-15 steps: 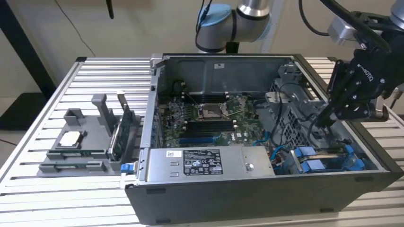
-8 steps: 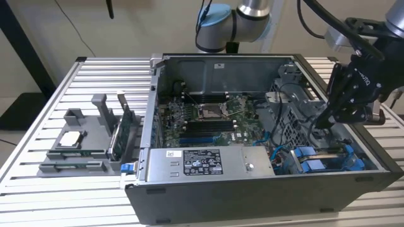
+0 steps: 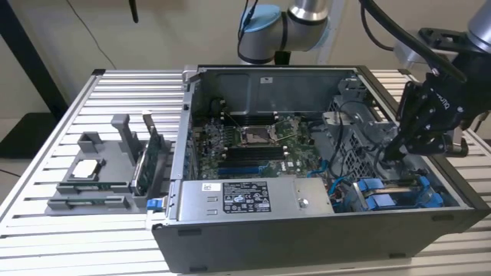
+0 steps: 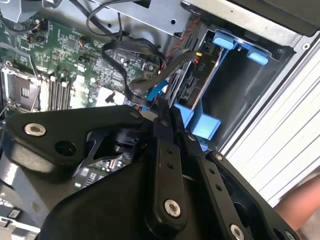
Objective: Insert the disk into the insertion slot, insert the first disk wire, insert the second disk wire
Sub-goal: 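Insert the second disk wire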
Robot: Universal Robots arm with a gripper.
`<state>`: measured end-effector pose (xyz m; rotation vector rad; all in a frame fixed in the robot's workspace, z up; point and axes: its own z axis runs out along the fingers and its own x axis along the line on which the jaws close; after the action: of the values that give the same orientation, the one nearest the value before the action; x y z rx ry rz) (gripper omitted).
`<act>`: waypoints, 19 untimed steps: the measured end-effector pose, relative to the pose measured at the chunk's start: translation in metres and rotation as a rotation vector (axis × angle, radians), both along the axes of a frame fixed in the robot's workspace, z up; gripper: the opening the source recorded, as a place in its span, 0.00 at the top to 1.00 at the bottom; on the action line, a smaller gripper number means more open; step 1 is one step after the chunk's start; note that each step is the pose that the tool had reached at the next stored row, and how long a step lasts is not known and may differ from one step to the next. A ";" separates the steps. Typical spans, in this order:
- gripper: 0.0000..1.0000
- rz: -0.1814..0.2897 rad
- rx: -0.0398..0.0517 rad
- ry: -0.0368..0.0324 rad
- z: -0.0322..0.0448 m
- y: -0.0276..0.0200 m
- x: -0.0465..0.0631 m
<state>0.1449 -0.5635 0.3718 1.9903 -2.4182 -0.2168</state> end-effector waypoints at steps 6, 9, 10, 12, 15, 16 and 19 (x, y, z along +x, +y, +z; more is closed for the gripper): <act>0.84 0.007 -0.0001 -0.0014 -0.0022 -0.0052 0.000; 0.84 0.010 -0.0003 -0.0019 -0.0032 -0.0075 0.000; 0.84 0.011 -0.0003 -0.0021 -0.0035 -0.0081 0.000; 0.84 0.013 -0.0003 -0.0024 -0.0040 -0.0091 0.000; 0.84 0.015 -0.0003 -0.0026 -0.0041 -0.0092 0.000; 0.84 0.015 -0.0004 -0.0026 -0.0040 -0.0092 0.000; 0.84 0.015 -0.0003 -0.0026 -0.0041 -0.0092 0.000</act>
<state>0.1449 -0.5728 0.3678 2.0089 -2.4040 -0.2139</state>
